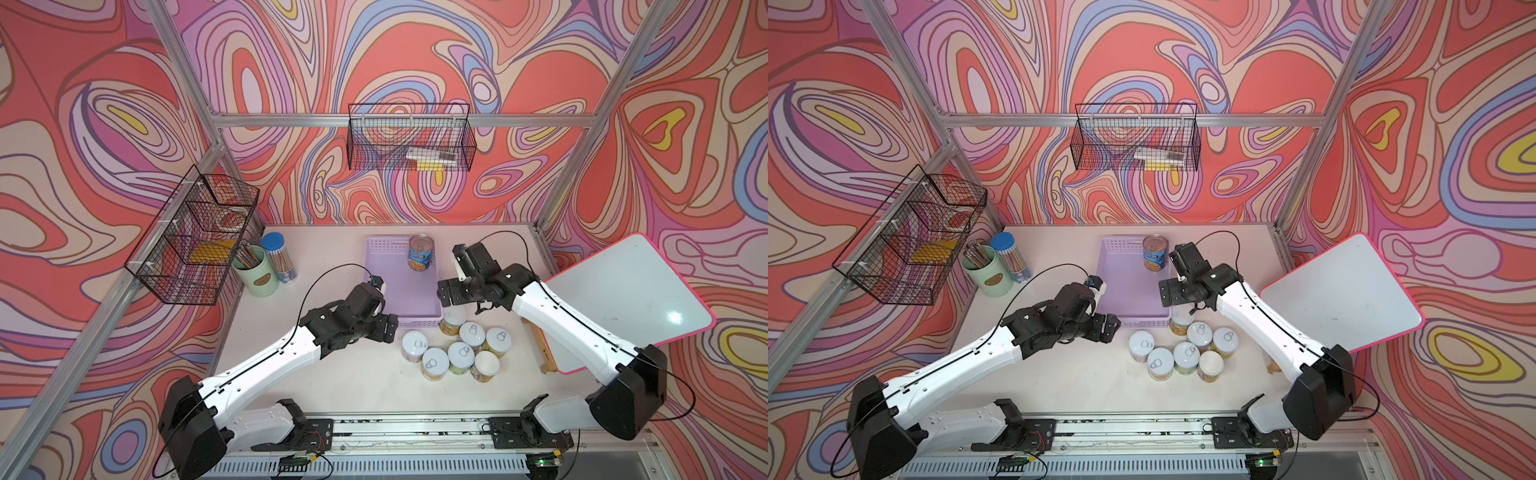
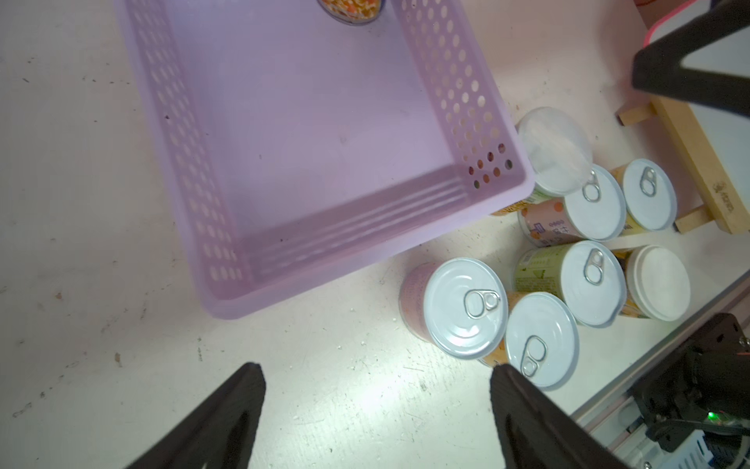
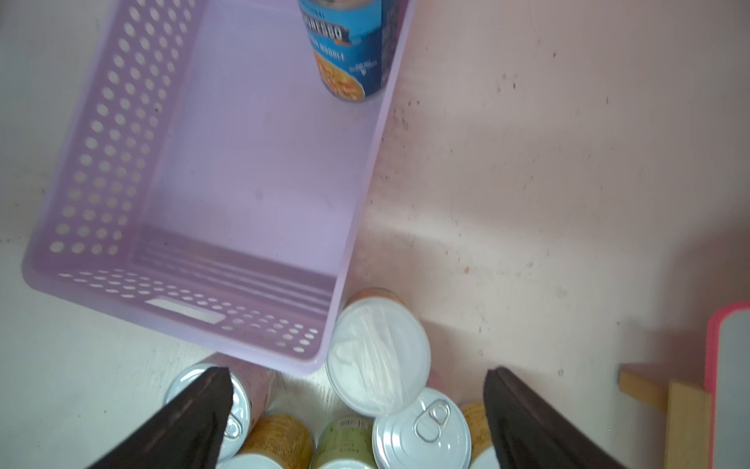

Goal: Put the canned food in the basket
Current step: Pick up the canned food from the center of the board.

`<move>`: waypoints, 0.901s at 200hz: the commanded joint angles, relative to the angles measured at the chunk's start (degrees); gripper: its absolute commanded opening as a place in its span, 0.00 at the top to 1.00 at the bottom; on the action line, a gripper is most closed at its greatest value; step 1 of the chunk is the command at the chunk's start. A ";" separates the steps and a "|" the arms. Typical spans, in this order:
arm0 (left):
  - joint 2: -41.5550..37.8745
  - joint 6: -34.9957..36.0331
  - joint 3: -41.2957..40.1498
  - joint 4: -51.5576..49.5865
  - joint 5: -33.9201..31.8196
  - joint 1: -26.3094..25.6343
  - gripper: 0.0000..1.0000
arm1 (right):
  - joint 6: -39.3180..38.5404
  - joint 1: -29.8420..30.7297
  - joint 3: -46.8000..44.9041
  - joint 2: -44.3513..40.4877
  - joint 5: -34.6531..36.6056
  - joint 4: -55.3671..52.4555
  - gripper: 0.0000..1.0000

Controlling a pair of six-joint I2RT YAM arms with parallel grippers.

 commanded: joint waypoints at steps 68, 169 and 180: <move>1.30 -6.45 -5.57 22.67 -1.63 -8.28 0.01 | 3.40 0.33 -8.55 -3.24 -3.50 -4.86 0.02; -1.88 -9.49 -8.31 21.59 -7.14 -7.80 0.01 | -5.79 0.33 -8.36 7.87 -0.63 2.72 0.04; -2.44 -10.15 -8.82 21.62 -6.83 -7.06 0.01 | -6.71 0.33 -8.31 8.81 -0.19 2.98 0.04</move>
